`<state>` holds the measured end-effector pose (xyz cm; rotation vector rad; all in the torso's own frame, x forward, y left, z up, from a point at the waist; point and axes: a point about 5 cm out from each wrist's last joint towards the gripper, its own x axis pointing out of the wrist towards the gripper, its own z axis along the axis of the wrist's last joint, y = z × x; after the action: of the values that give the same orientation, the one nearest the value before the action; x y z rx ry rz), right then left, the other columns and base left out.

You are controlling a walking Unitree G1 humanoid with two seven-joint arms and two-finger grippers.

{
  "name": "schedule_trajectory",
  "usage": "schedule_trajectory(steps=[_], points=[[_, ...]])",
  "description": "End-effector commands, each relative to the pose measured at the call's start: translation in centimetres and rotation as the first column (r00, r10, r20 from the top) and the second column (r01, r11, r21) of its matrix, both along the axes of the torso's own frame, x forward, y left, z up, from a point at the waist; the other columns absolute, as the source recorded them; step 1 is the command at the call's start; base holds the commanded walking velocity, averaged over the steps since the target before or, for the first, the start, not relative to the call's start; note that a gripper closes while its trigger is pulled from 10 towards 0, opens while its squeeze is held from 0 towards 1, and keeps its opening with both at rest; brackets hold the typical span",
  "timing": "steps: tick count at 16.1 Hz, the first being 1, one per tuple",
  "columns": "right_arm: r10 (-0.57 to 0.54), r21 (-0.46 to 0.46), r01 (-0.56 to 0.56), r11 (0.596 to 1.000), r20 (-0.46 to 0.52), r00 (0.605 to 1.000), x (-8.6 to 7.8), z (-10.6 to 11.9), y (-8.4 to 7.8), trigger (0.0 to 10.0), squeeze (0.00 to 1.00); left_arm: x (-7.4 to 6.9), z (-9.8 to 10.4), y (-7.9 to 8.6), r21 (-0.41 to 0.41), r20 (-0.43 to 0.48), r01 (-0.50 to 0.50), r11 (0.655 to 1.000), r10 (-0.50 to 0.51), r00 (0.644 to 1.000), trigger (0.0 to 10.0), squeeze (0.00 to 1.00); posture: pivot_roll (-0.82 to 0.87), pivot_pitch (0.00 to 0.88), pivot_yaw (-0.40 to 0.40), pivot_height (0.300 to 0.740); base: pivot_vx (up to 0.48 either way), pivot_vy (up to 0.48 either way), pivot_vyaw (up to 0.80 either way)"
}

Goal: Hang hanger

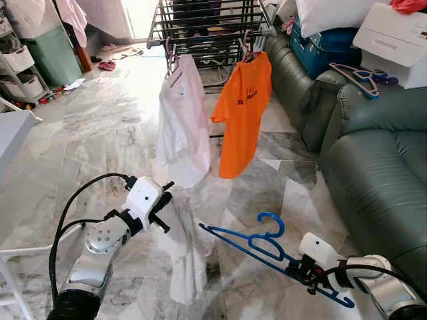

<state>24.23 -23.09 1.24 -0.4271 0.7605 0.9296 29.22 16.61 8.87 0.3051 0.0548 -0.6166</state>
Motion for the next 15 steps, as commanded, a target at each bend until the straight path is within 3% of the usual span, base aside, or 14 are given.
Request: schedule_trajectory(steps=[1,4,9,13,14,15], points=[[-0.001,-0.001,0.001,1.0,0.016,1.0,0.2,0.0,0.0,10.0,0.0,0.0,0.4,0.3,0.017,0.011,-0.01,1.0,0.009,1.0,10.0,0.0,-0.11,0.0,0.066,0.74,0.0,0.0,0.0],[-0.043,-0.003,0.043,0.999,0.041,0.998,0.0,0.0,-0.6,10.0,0.0,0.4,-0.4,1.8,0.048,-0.011,-0.098,0.994,0.098,0.995,10.0,0.0,-0.12,0.0,0.07,0.74,0.0,0.0,0.0],[0.001,0.048,0.0,0.999,-0.008,1.0,-1.6,-0.8,0.8,10.0,0.0,1.2,-1.4,2.1,0.008,-0.056,-0.196,0.981,0.196,0.979,10.0,0.0,-0.13,0.0,0.078,0.74,0.0,0.0,0.0],[0.02,0.064,-0.019,0.998,-0.018,1.0,-2.1,-1.5,2.3,10.0,0.0,0.2,-4.7,1.5,-0.128,-0.259,-0.294,0.947,0.254,0.932,10.0,0.0,-0.14,0.0,0.087,0.74,0.0,0.0,0.0],[0.022,0.071,-0.02,0.997,-0.021,1.0,-2.2,-1.5,2.6,10.0,0.0,-0.7,-6.6,1.3,-0.18,-0.372,-0.359,0.916,0.275,0.887,10.0,0.0,-0.14,0.0,0.089,0.74,0.0,0.0,0.0],[0.022,0.071,-0.02,0.997,-0.021,1.0,-2.2,-1.5,2.6,10.0,0.0,-0.9,-6.9,1.2,-0.175,-0.379,-0.362,0.915,0.277,0.883,10.0,0.0,-0.14,0.0,0.089,0.74,0.0,0.0,0.0]])
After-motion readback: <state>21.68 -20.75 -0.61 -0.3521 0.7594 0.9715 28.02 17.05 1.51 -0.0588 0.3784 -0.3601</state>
